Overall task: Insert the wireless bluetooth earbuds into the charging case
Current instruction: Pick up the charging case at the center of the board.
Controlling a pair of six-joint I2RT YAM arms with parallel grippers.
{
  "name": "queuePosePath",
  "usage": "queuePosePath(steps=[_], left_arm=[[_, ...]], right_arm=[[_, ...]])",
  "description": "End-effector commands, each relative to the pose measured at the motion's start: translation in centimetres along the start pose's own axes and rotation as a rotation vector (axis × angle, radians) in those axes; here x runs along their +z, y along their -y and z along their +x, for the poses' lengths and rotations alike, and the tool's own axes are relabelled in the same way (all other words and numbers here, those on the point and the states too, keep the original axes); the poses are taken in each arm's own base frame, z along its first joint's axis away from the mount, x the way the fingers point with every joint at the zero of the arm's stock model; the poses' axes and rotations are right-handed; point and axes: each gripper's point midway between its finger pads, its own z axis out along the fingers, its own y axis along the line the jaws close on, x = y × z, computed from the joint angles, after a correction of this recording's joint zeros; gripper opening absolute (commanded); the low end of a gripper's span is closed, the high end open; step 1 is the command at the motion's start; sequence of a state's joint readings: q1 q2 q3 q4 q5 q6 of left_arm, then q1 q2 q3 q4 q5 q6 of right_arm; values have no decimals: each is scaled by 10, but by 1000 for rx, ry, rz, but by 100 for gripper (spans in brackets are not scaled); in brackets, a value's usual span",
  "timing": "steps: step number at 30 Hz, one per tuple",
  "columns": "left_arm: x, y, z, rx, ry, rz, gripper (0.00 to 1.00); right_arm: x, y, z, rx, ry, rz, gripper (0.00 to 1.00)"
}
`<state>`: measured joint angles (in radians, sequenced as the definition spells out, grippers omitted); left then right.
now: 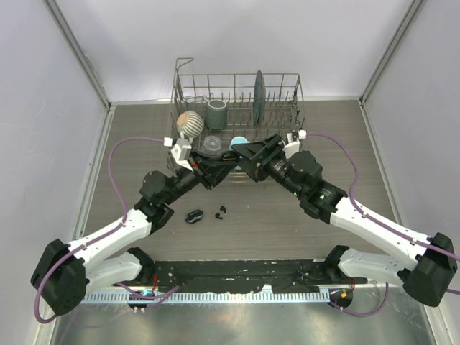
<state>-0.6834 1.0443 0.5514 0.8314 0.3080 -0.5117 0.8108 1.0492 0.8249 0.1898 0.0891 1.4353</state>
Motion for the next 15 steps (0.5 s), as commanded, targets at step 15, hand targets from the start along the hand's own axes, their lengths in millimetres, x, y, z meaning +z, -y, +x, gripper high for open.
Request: queuePosePath(steps=[15], left_arm=[[-2,-4,-20,129,42,-36,0]], right_arm=[[6,-16,27,181,-170,-61,55]])
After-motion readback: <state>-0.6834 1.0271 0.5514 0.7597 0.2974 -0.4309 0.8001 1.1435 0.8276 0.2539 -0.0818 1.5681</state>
